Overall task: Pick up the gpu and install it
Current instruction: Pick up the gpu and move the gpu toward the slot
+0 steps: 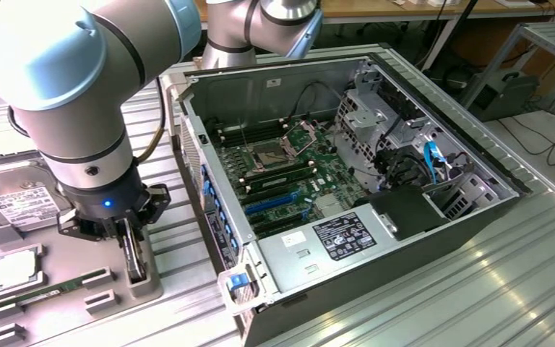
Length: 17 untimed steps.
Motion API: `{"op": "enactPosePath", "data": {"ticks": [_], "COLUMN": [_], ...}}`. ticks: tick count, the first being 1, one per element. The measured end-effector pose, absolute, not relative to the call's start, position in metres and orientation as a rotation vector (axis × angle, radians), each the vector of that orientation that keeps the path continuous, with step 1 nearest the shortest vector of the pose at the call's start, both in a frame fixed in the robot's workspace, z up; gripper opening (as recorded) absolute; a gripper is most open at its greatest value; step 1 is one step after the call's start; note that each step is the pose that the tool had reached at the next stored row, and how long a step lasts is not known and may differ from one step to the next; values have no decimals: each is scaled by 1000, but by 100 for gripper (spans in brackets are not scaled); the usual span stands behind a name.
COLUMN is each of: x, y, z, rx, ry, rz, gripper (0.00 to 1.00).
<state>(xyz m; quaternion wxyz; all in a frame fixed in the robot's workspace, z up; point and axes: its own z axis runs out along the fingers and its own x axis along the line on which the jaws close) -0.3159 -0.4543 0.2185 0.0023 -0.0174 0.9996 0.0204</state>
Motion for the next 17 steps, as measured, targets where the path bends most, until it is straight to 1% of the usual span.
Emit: {"op": "enactPosePath", "data": {"ticks": [10,17], "x": [-316,-316], "y": [-454,-454], "z": [219,228], "rx": [-55,-55], "ry": [3136,3136], "rz": [64,64], "gripper": [29,29]}}
